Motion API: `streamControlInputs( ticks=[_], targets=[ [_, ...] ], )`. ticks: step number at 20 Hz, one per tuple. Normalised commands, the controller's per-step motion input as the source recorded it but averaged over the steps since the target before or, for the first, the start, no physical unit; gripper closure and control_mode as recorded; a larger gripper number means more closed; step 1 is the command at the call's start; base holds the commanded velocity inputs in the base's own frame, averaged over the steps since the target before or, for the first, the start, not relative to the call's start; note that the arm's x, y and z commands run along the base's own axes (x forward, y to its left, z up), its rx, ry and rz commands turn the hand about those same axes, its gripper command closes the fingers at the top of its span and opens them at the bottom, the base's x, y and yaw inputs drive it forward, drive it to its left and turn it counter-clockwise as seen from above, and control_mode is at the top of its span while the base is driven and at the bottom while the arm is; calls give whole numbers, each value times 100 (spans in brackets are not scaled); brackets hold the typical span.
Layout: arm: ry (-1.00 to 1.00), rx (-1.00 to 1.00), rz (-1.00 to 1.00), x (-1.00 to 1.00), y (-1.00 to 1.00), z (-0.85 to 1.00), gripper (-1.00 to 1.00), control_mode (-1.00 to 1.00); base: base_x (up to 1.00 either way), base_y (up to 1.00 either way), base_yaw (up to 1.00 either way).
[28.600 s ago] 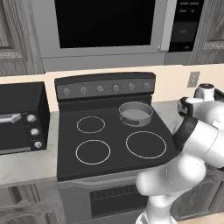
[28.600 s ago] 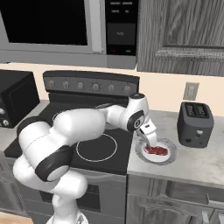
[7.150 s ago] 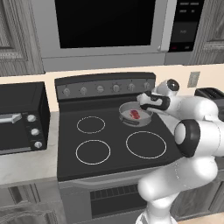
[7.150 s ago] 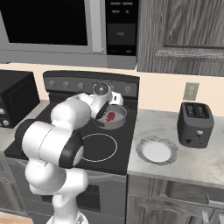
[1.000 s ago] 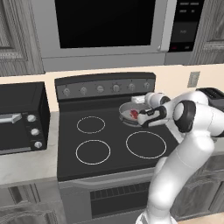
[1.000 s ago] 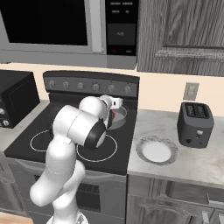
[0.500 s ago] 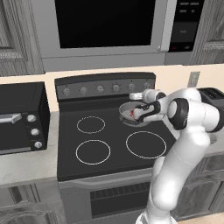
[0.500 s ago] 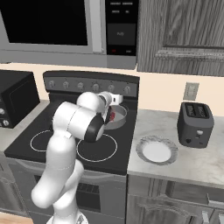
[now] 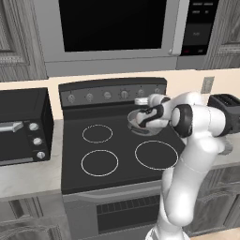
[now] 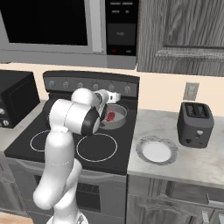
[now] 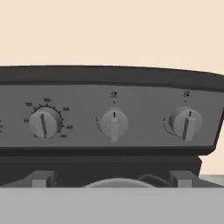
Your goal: Retrieve the frozen meat and place it in the pot on a burner. Then turn the burner on.
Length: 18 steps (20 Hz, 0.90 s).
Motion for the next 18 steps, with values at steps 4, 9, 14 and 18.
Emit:
streamControlInputs(
  ticks=[4, 9, 14, 18],
  targets=[
    [0, 0, 0, 25, 4, 0, -100, -100, 0, 0, 0],
    [0, 0, 0, 39, 0, 0, -100, -100, 0, 0, 0],
    [-1, 0, 0, 25, -2, 0, -100, -100, 0, 0, 0],
    [-10, 0, 0, 5, 0, -9, -100, -100, 0, 0, 0]
  ],
)
